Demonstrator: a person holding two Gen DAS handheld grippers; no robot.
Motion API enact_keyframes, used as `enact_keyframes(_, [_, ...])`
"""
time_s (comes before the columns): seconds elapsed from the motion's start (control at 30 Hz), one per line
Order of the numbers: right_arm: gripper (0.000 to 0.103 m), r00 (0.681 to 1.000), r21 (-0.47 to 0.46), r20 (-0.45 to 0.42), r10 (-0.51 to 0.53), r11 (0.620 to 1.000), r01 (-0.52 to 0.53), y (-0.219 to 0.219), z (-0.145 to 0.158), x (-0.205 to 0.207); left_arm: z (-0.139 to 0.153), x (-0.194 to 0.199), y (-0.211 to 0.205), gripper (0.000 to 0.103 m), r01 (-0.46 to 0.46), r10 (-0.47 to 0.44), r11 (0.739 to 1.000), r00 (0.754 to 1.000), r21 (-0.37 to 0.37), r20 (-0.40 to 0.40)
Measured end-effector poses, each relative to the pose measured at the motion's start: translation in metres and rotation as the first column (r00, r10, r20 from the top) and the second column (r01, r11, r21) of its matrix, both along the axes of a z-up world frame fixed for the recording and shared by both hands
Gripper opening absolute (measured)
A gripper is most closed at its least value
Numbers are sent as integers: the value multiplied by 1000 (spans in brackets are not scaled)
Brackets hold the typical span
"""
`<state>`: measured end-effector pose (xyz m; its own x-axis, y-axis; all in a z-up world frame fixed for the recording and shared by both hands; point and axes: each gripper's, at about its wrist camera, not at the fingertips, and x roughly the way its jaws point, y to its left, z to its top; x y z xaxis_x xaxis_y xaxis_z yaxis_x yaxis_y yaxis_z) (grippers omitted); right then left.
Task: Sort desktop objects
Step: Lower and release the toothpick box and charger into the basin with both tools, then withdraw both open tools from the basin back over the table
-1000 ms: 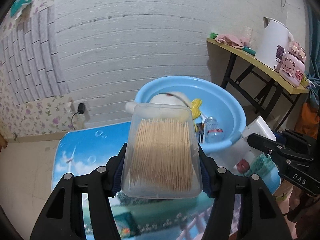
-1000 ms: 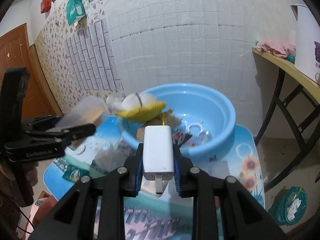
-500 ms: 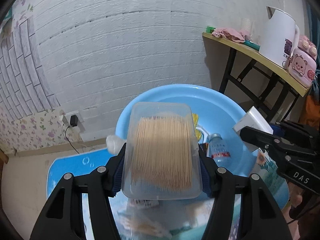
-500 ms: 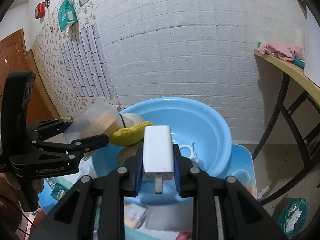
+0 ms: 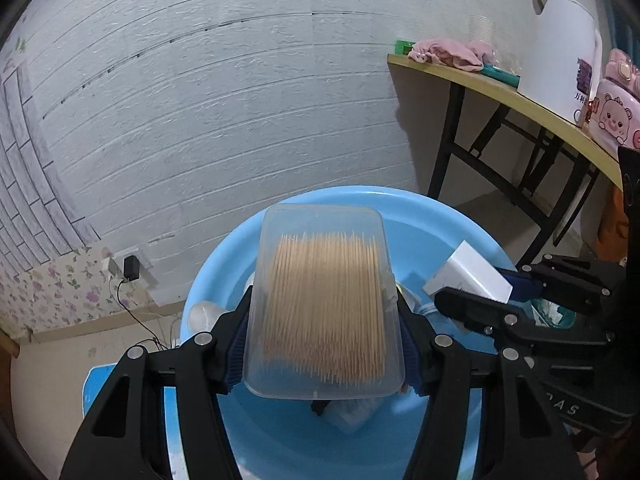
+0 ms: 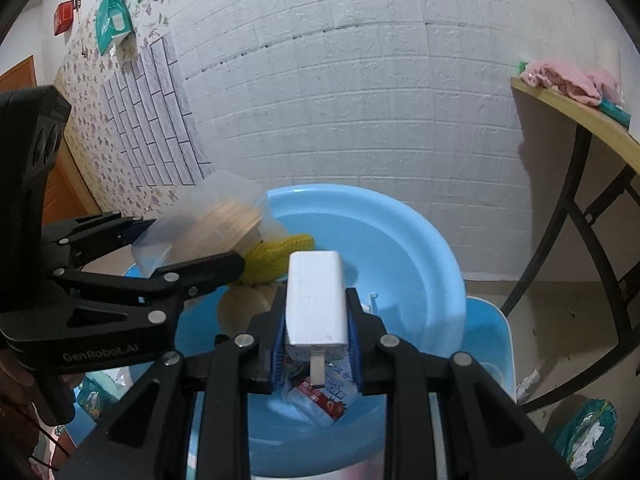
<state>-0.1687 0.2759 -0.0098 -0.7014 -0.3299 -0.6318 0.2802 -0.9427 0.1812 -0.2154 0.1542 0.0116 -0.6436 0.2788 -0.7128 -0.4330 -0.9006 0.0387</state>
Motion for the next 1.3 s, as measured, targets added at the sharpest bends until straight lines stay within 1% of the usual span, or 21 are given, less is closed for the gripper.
enact_keyframes(0.1, [25, 1000, 5, 10, -9, 1000, 9, 2, -5, -4, -2, -6, 3, 60, 10, -10, 1000, 1000, 19, -2])
enact_keyframes(0.2, [25, 1000, 4, 21, -20, 1000, 20, 4, -10, -7, -8, -12, 8, 61, 3, -3, 1000, 1000, 3, -14])
enact_keyframes(0.3, [25, 999, 14, 28, -24, 1000, 24, 3, -14, -8, -10, -12, 9, 76, 15, -15, 999, 1000, 33, -1])
enact_keyframes(0.33, [25, 999, 16, 34, -25, 1000, 25, 3, -16, -9, -11, -11, 9, 85, 27, -28, 999, 1000, 45, 6])
enact_keyframes(0.37, [25, 999, 23, 34, -29, 999, 28, 2, -18, -9, -12, -8, 8, 90, 35, -36, 998, 999, 52, 12])
enact_keyframes(0.47, [25, 999, 51, 31, -30, 998, 28, -1, -18, -8, -12, -2, 5, 94, 30, -31, 998, 999, 60, 16])
enact_keyframes(0.53, [25, 999, 54, 33, -28, 998, 26, -1, -19, -8, -10, 0, 2, 96, 19, -20, 997, 1000, 69, 14])
enact_keyframes(0.63, [26, 998, 39, 52, -30, 999, 28, 2, -19, -8, -8, 7, -7, 96, 5, -7, 996, 1000, 94, 22])
enact_keyframes(0.83, [30, 998, 36, 51, -36, 999, 34, 3, -15, 0, -3, 22, -23, 97, -26, 23, 992, 999, 124, 22])
enact_keyframes(0.97, [44, 998, 15, 49, -47, 999, 46, 8, -11, 10, -2, 32, -33, 97, -50, 46, 990, 999, 134, 29])
enact_keyframes(1.1, [45, 998, 25, 47, -52, 998, 51, 7, -7, 19, -2, 42, -43, 97, -77, 72, 988, 997, 134, 39])
enact_keyframes(1.3, [45, 997, 22, 45, -65, 998, 64, 7, -1, 35, -3, 58, -56, 98, -119, 112, 987, 992, 106, 66])
